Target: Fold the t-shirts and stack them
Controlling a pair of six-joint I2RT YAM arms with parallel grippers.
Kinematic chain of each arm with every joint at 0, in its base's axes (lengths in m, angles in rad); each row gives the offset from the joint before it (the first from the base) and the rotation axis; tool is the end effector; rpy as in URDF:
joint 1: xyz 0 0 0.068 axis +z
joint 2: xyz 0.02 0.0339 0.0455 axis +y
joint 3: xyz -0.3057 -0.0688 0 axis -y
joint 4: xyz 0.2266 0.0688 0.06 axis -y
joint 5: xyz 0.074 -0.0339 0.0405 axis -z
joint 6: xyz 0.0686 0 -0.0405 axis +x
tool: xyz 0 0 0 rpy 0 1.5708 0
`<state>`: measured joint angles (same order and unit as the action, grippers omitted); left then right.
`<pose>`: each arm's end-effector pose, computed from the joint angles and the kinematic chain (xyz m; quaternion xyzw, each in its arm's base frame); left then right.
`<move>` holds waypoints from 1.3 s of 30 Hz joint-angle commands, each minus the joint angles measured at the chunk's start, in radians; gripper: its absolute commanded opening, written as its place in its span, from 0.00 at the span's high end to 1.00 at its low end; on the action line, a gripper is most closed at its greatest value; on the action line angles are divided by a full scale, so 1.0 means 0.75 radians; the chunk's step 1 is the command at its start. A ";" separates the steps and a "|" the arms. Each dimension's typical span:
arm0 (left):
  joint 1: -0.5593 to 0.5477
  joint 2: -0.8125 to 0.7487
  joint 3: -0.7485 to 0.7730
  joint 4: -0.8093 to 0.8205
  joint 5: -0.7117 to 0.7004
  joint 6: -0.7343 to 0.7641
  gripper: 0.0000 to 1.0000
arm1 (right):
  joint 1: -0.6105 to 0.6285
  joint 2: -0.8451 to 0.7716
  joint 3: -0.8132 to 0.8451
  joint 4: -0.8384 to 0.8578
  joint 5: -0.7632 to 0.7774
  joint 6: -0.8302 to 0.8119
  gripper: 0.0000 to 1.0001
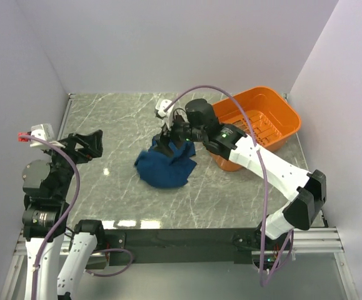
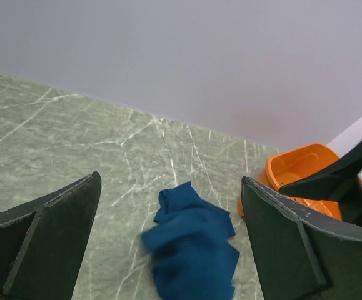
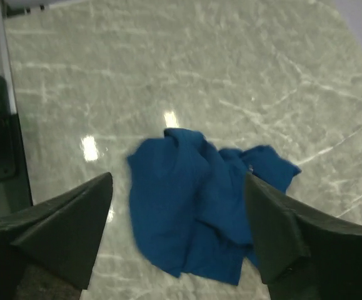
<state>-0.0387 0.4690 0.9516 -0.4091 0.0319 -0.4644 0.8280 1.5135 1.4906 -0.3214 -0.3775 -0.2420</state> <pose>0.0622 -0.0046 0.4205 -0.1323 0.6677 -0.1928 0.7068 0.2249 0.2823 0.4270 -0.5024 0.6360 0.3102 0.4969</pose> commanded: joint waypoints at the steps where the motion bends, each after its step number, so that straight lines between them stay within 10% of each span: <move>1: 0.003 0.052 -0.015 0.044 0.078 0.004 0.01 | -0.067 -0.112 -0.014 0.032 -0.012 -0.072 0.07; 7: 0.003 0.158 -0.070 0.177 0.297 -0.051 0.01 | -0.363 -0.222 -0.124 -0.099 -0.202 -0.162 0.02; 23: -0.010 0.369 -0.109 0.321 0.489 -0.111 0.01 | -0.486 0.135 0.025 -0.349 0.477 0.096 0.14; 34: -0.010 0.332 -0.146 0.294 0.463 -0.115 0.01 | -0.474 0.348 0.156 -0.502 0.452 0.059 0.47; 39: -0.010 0.342 -0.150 0.306 0.471 -0.113 0.01 | -0.474 0.328 0.125 -0.551 0.458 0.006 0.77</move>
<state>-0.0429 0.7341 0.8402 -0.2218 0.3725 -0.5434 0.4671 1.7775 1.5654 -0.6952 -0.0460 -0.2039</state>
